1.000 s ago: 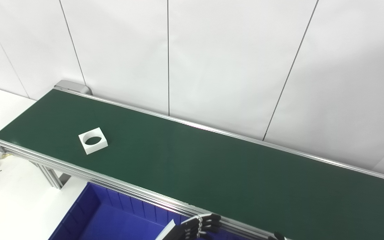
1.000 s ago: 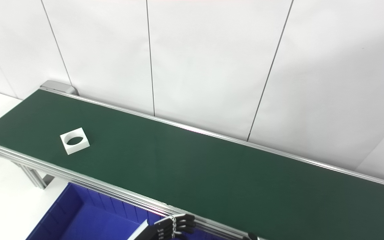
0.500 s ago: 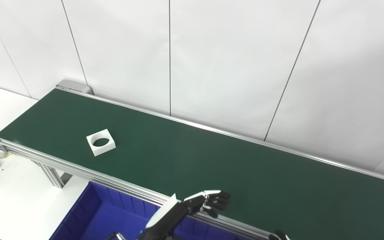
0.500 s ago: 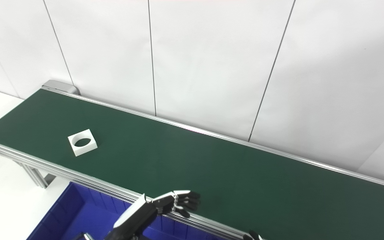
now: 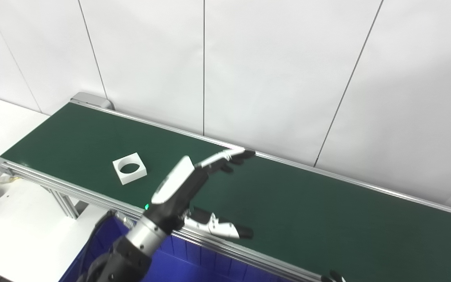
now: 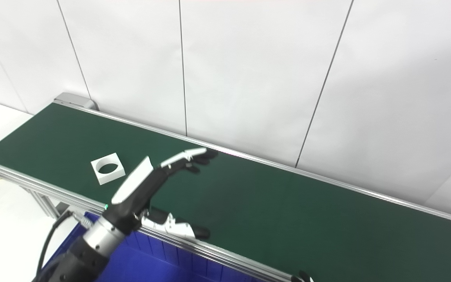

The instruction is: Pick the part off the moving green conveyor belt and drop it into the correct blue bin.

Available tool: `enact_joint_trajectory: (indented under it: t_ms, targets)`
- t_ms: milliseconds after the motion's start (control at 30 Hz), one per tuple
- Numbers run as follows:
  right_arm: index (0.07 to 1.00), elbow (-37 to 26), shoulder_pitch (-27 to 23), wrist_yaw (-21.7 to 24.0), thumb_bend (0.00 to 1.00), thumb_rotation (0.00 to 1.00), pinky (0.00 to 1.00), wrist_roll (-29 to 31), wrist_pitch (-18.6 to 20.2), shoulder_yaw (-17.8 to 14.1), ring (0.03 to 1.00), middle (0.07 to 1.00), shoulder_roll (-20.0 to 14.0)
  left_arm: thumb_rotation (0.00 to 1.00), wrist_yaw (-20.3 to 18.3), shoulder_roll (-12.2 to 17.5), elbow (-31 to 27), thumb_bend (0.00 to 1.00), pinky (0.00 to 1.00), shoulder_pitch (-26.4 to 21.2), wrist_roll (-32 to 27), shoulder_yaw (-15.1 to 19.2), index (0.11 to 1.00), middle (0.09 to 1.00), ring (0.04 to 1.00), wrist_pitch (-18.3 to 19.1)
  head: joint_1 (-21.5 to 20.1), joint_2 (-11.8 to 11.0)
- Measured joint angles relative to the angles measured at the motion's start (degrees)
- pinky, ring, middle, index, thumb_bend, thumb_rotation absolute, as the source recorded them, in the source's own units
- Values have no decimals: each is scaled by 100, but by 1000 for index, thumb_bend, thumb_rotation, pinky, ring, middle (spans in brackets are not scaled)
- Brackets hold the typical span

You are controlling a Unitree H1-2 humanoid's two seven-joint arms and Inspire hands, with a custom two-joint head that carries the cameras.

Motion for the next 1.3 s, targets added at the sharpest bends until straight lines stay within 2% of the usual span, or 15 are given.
enact_joint_trajectory:
  t_ms: [200, 300, 400, 567, 633, 733, 867, 967, 1167, 1300]
  targets:
    - [944, 5, -15, -5, 754, 569, 780, 0, 0, 1, 850, 890, 18, 253, -10, 305, 220, 732, 820, -373, 327, 367, 883, 905, 882, 651, -9, 26]
    - [941, 4, -14, -11, 750, 570, 772, -7, 0, 1, 848, 886, 28, 252, -12, 485, 355, 733, 798, -523, 687, 423, 891, 911, 883, 929, 0, 27]
    - [944, 4, -13, -15, 751, 577, 771, -20, 0, 3, 848, 888, 40, 194, -83, 653, 499, 747, 748, -680, 1072, 470, 902, 916, 876, 1258, 9, 35]
    - [944, 3, -14, -10, 743, 569, 773, -15, 0, 13, 851, 889, 53, 227, -167, 953, 873, 767, 762, -1028, 1560, 578, 912, 931, 903, 1801, -9, 44]
    - [943, 3, -13, -11, 745, 572, 771, -14, 0, 14, 850, 888, 54, 220, -349, 989, 1042, 780, 778, -1180, 1929, 600, 920, 944, 927, 2014, -9, 44]
    - [943, 3, -14, -12, 746, 575, 771, -15, 0, 17, 852, 888, 56, 213, -666, 918, 1273, 799, 769, -1364, 2404, 764, 921, 952, 934, 2108, -18, 44]
    - [939, 3, -14, -13, 746, 581, 763, -19, 0, 21, 843, 882, 73, 199, -906, 695, 1570, 820, 734, -1586, 2990, 959, 911, 951, 920, 2121, -18, 44]
    - [940, 3, -12, -14, 748, 579, 764, -27, 0, 25, 845, 883, 91, 210, -1046, 511, 1747, 829, 786, -1674, 3392, 1084, 933, 961, 932, 2125, 0, 44]
    - [942, 3, -14, -8, 749, 578, 772, -19, 0, 26, 850, 885, 93, 158, -1715, -10, 2080, 841, 808, -1965, 4471, 1587, 946, 975, 947, 2145, 17, 62]
    - [942, 3, -12, -2, 749, 578, 774, -14, 0, 27, 852, 886, 93, 140, -1855, -126, 2291, 869, 792, -2018, 4709, 1616, 944, 980, 946, 2147, 26, 62]
